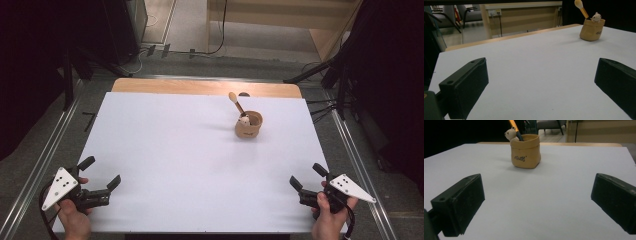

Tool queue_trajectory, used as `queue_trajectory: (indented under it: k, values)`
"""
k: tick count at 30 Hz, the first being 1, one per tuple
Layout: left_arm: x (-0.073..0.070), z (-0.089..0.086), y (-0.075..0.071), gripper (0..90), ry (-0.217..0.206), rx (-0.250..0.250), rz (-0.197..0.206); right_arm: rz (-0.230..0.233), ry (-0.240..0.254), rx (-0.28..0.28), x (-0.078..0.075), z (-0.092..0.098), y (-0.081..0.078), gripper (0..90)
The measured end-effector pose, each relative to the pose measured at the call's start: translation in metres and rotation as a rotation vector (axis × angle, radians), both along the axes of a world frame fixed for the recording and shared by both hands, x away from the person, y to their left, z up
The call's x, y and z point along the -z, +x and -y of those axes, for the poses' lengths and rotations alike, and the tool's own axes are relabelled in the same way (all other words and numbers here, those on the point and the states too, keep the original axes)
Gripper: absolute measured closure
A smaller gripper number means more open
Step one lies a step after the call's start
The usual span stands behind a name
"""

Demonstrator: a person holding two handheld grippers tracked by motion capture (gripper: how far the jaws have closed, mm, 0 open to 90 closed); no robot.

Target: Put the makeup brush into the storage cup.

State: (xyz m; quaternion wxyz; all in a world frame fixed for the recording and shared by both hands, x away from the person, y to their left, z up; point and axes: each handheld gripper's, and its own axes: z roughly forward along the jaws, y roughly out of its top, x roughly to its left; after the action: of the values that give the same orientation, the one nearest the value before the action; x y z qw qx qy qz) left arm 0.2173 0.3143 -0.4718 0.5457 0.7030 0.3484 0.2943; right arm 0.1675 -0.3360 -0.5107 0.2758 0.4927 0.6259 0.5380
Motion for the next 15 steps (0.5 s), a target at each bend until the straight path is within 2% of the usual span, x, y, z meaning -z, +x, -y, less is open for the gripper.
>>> queue_trajectory:
  k: [4, 7, 10, 12, 15]
  values:
    - [0.0, 0.001, 0.001, 0.0, 0.001, 0.003, 0.001, -0.007, -0.006, 0.007, 0.002, 0.003, -0.008, 0.0]
    - [0.0, 0.002, 0.002, 0.0, 0.001, 0.006, 0.001, -0.012, -0.044, 0.011, 0.004, 0.004, -0.011, 0.0]
    - [0.0, 0.003, 0.002, 0.0, 0.005, 0.009, 0.002, -0.008, -0.026, 0.016, 0.004, 0.006, -0.012, 0.0]
    - [0.0, 0.003, 0.002, 0.0, 0.004, 0.009, 0.002, -0.001, -0.032, 0.021, 0.003, 0.005, -0.013, 0.0]
    - [0.0, 0.002, 0.004, 0.0, -0.003, 0.004, 0.0, 0.016, -0.092, 0.016, 0.001, 0.002, -0.014, 0.0]
